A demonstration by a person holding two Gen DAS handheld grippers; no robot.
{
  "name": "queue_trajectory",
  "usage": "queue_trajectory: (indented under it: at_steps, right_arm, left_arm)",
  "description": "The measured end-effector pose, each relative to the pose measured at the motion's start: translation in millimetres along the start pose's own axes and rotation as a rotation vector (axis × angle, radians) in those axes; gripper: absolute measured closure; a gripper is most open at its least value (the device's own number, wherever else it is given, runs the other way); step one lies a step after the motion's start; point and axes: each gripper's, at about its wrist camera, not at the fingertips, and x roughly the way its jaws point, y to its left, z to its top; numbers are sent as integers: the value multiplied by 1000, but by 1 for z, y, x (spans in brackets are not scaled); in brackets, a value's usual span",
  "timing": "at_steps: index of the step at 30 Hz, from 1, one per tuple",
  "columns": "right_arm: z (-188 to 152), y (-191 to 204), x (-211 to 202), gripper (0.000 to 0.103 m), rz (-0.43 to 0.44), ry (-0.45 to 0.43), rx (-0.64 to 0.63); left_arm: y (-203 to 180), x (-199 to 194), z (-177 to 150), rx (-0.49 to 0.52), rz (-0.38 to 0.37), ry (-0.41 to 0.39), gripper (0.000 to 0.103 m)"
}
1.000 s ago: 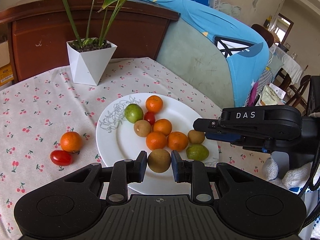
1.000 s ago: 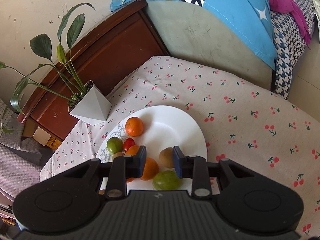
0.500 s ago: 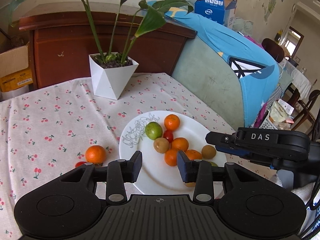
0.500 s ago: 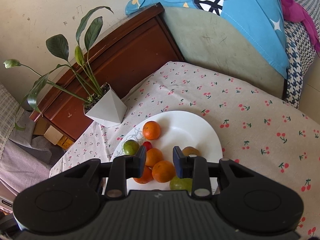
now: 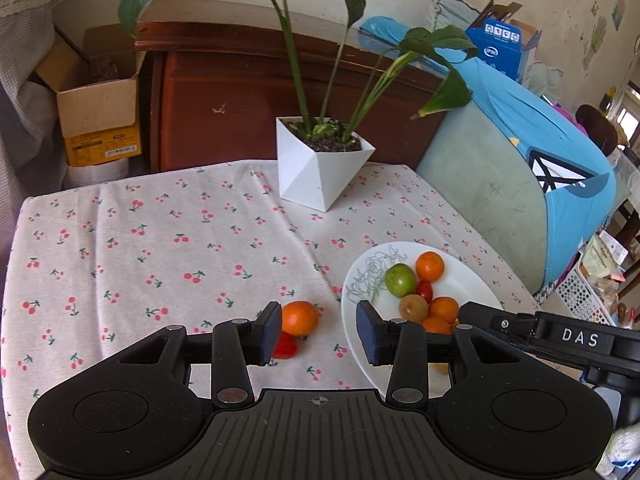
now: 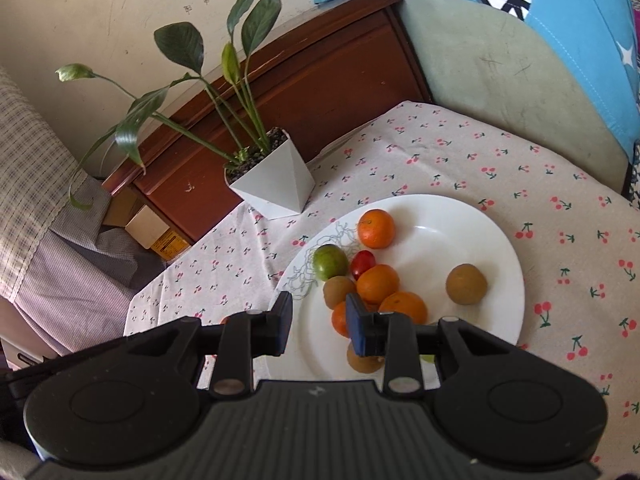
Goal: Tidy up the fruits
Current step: 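Move both open tools toward the last orange and red cherry tomato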
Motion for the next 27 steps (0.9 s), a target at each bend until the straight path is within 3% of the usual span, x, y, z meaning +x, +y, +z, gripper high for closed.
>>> queue_trajectory:
  at_steps: [8, 14, 27]
  right_arm:
    - [-18, 32, 18, 72, 79, 56, -122]
    - [-37, 57, 36, 72, 138, 94, -203]
    - [-56, 80, 71, 68, 51, 82, -240]
  left_arm:
    - [28, -1, 7, -65, 36, 14, 64]
    - [38, 4, 15, -57, 45, 33, 64]
    - [44, 16, 29, -92, 25, 45, 64]
